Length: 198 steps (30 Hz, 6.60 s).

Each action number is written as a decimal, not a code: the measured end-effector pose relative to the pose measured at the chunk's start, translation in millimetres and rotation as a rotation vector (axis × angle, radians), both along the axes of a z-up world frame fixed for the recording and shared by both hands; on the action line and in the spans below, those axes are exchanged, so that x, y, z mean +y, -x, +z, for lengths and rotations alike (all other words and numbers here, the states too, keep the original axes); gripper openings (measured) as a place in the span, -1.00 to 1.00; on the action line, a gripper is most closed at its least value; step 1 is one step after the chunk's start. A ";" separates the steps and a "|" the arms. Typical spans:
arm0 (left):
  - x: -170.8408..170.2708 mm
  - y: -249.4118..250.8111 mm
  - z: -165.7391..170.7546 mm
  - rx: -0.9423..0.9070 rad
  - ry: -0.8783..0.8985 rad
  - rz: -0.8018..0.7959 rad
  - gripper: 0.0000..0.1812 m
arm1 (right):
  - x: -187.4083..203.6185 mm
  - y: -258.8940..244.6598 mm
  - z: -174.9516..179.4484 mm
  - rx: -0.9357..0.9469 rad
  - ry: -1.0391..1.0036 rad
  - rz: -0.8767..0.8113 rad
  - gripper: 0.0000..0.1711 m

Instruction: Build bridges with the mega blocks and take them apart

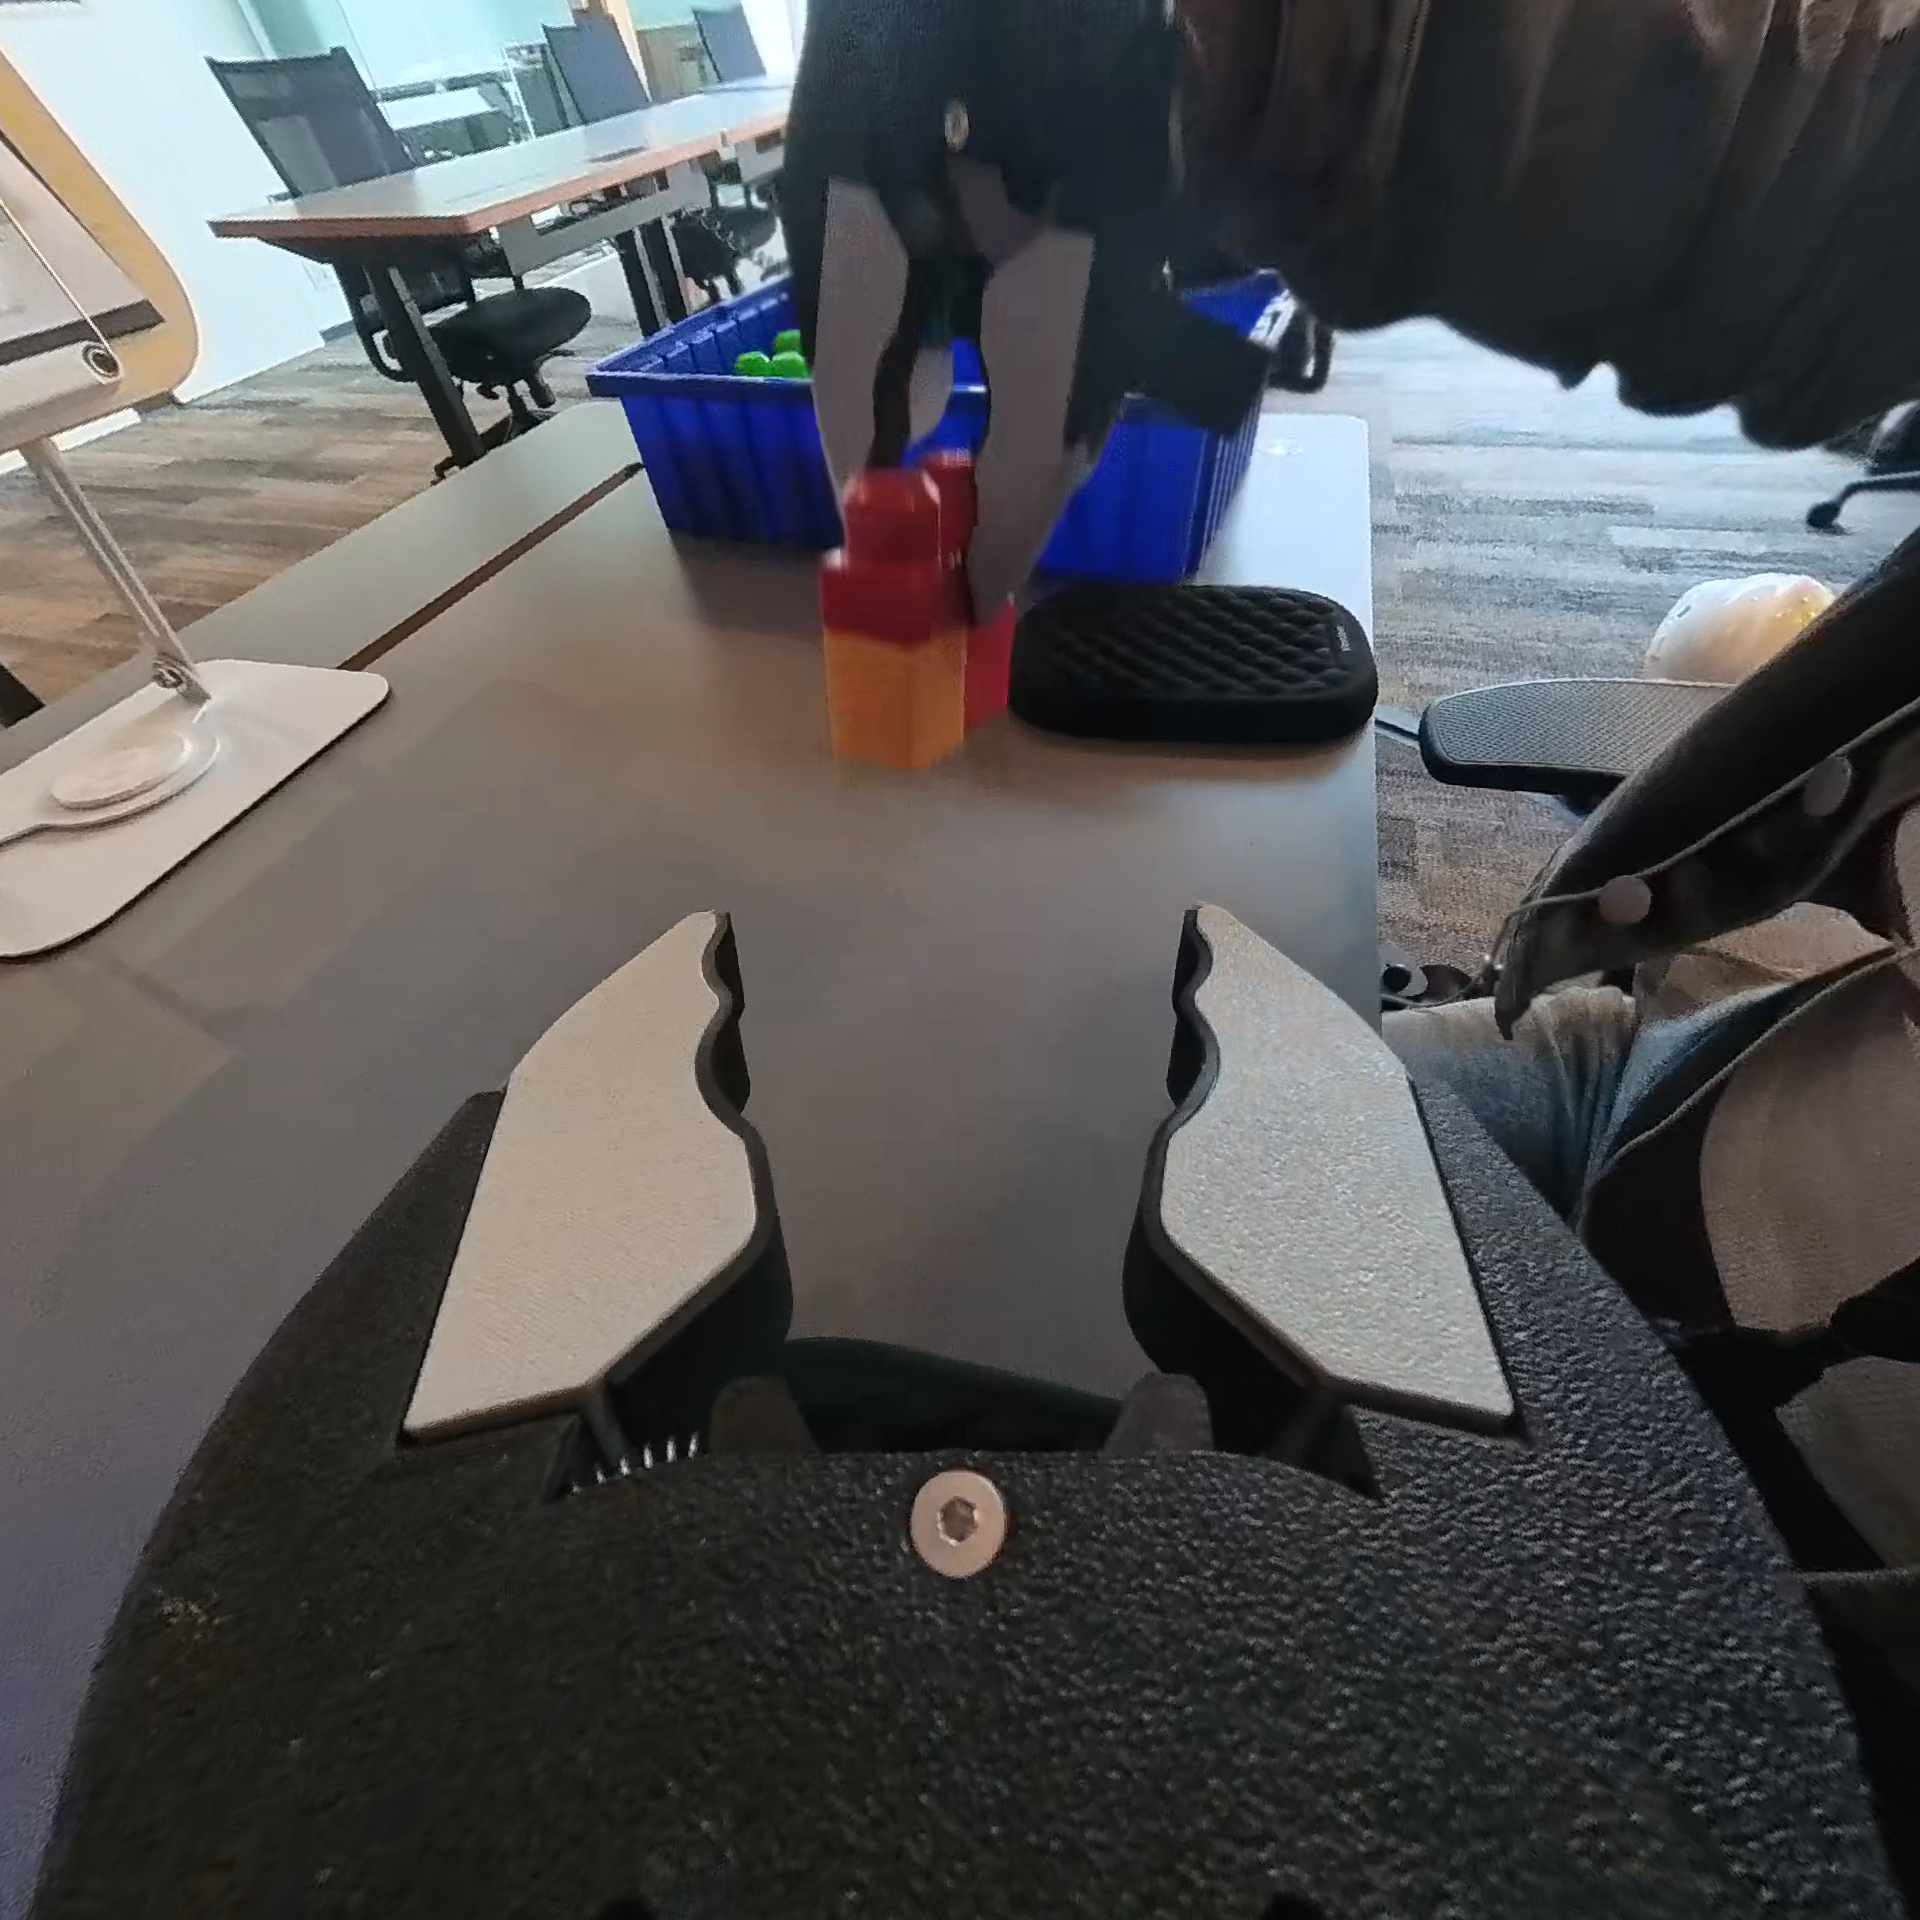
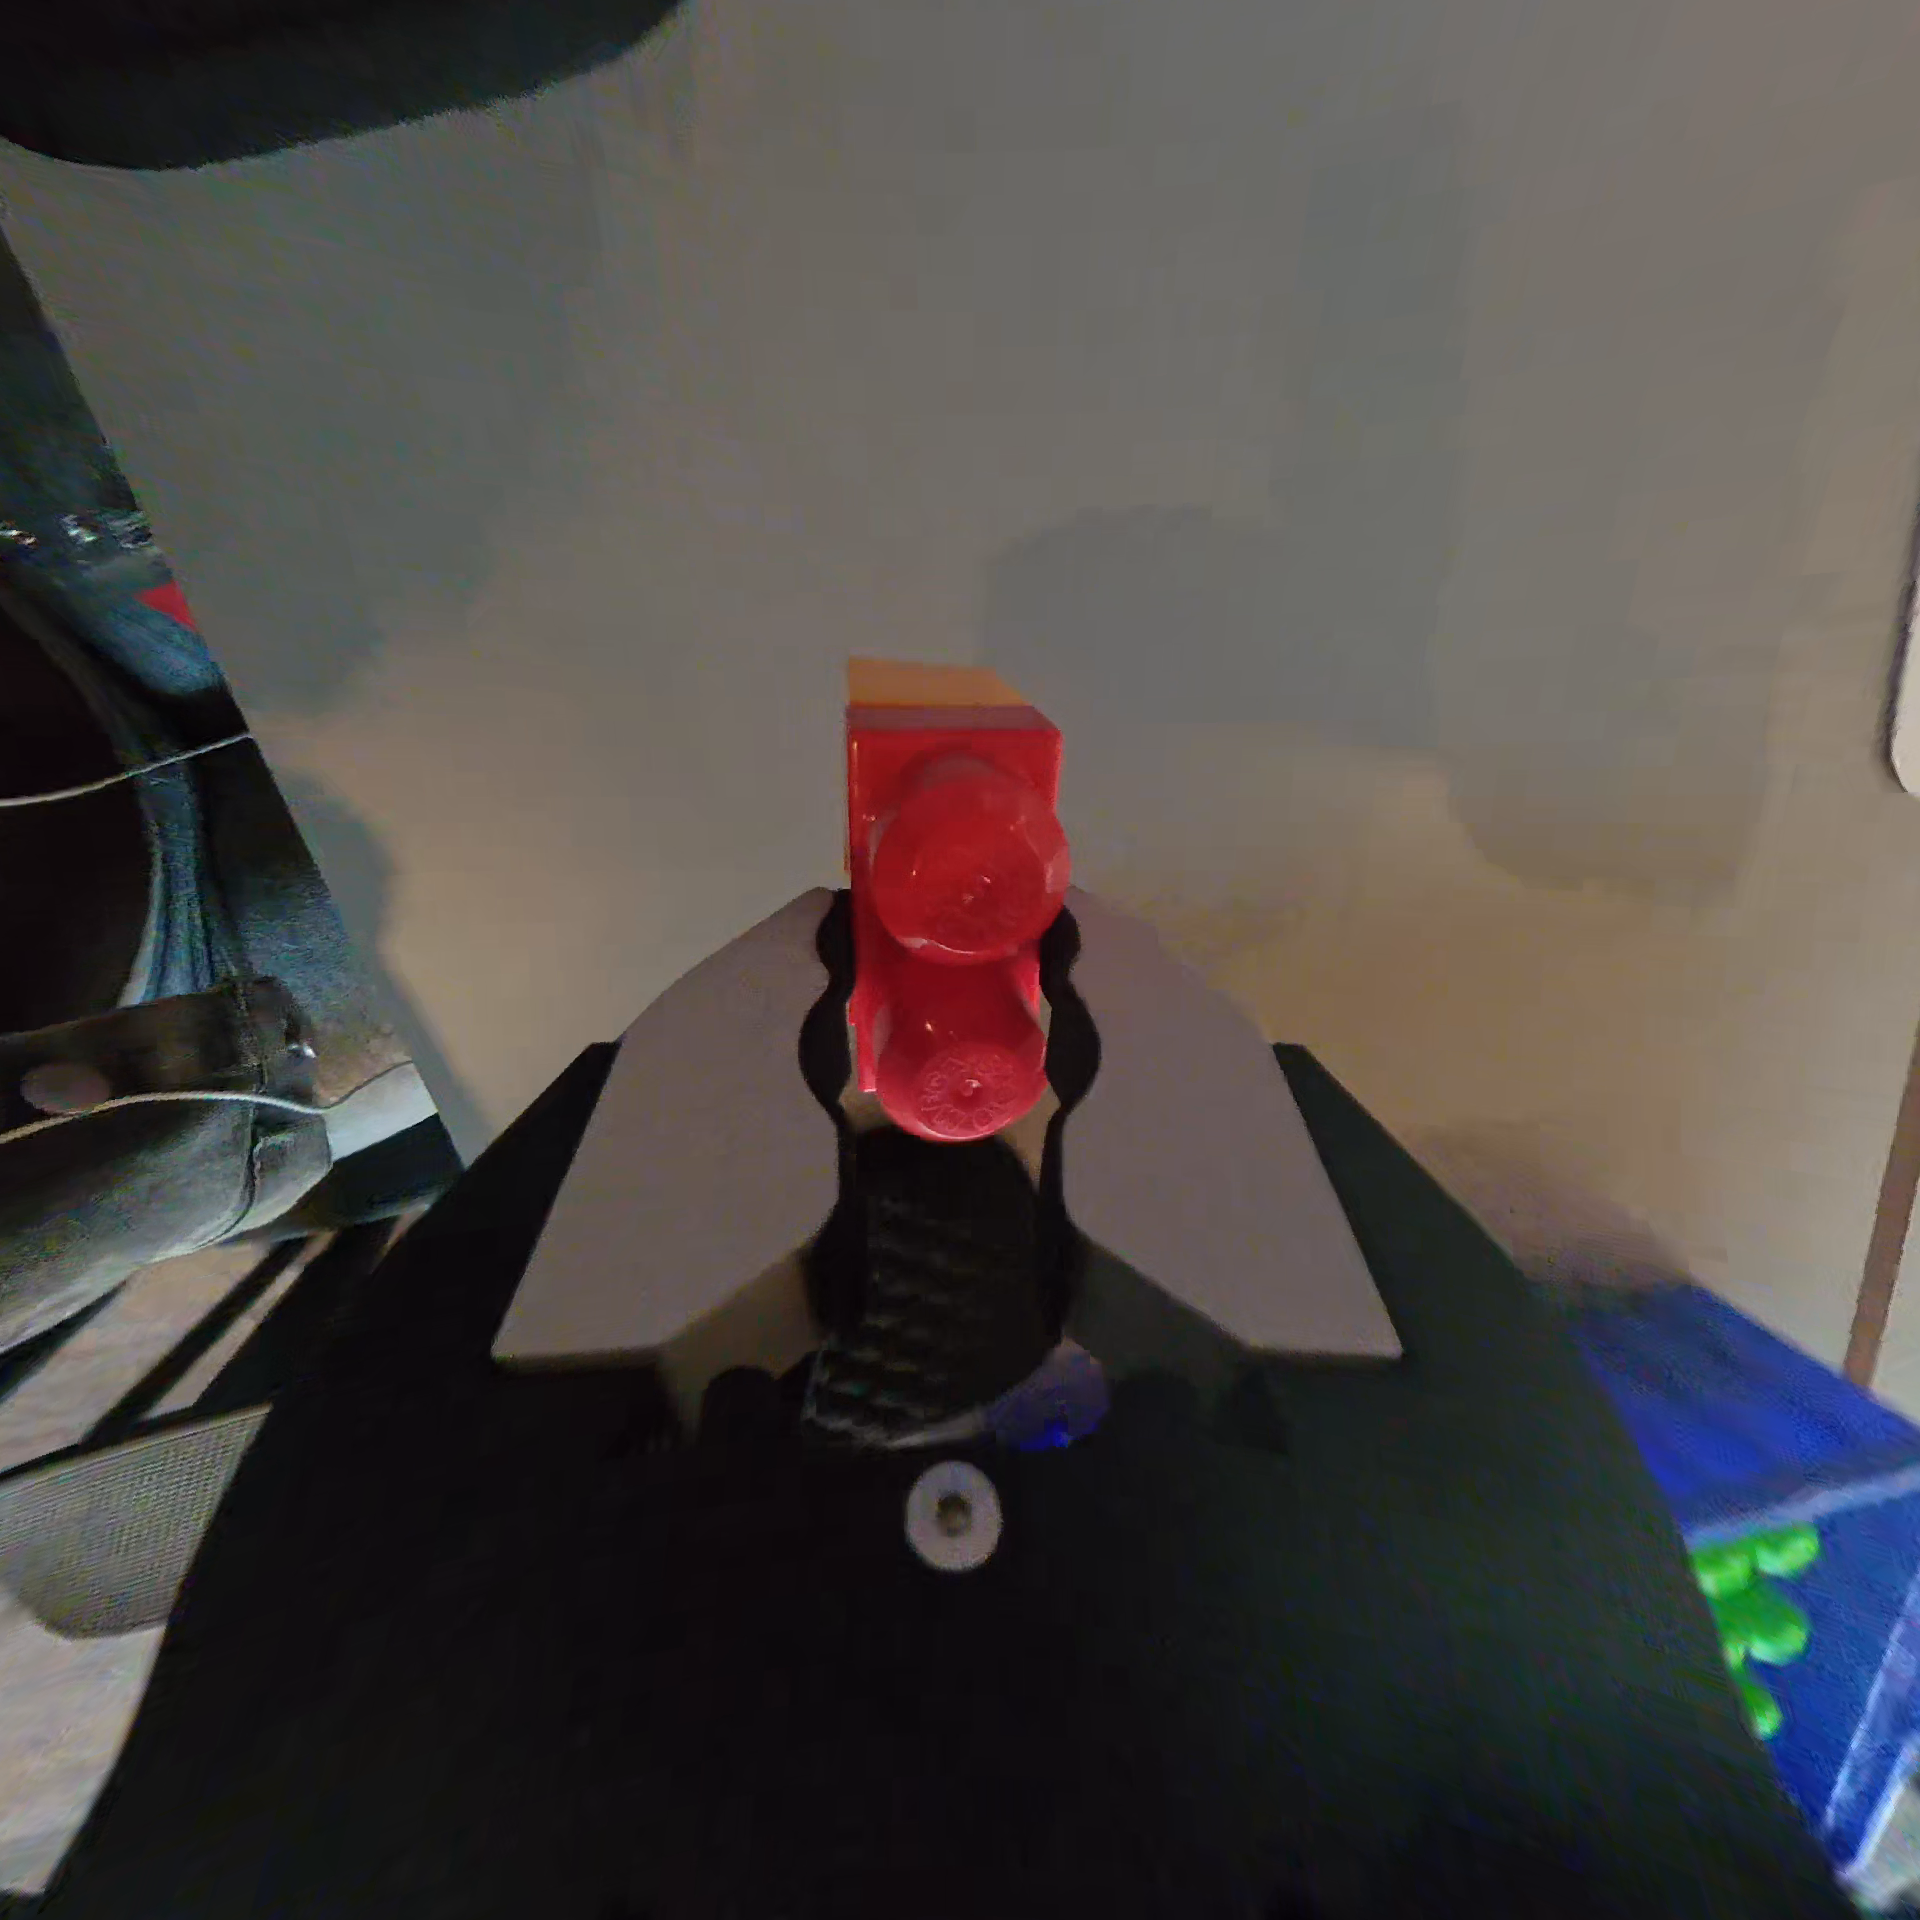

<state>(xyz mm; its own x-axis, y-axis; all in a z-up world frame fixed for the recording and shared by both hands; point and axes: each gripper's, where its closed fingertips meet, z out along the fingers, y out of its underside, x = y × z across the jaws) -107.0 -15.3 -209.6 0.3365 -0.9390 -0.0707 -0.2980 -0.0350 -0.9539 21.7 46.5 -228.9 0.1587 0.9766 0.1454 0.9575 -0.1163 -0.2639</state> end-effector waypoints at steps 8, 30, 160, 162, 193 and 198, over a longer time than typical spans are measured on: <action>2.8 -1.0 3.0 -0.022 0.003 0.015 -0.13 | 58.3 -152.7 50.3 -0.026 -0.057 -0.441 -0.60; 11.3 3.0 0.8 -0.017 0.013 0.047 -0.15 | 146.3 -403.1 -3.7 -0.007 0.091 -1.274 -0.59; 134.4 382.8 -95.5 0.498 0.975 1.129 -0.13 | -23.0 -99.7 199.0 1.202 -1.320 -0.033 -0.87; 135.9 381.5 -99.8 0.527 1.023 1.129 -0.12 | -24.0 -102.3 200.1 1.216 -1.325 -0.037 -0.87; 86.0 188.6 15.5 0.822 0.301 0.456 -0.60 | -32.3 29.9 143.8 1.085 -0.697 0.284 -0.21; 64.9 124.1 28.9 0.894 0.208 0.289 -0.60 | -45.5 96.2 117.3 1.027 -0.432 0.444 -0.15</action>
<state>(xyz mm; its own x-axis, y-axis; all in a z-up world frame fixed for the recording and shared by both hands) -231.1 49.6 -180.8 0.4592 -0.8510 -0.2546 -0.8654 -0.3639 -0.3444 -74.5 1.0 -111.7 0.0537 0.8770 0.4774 0.2109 0.4574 -0.8639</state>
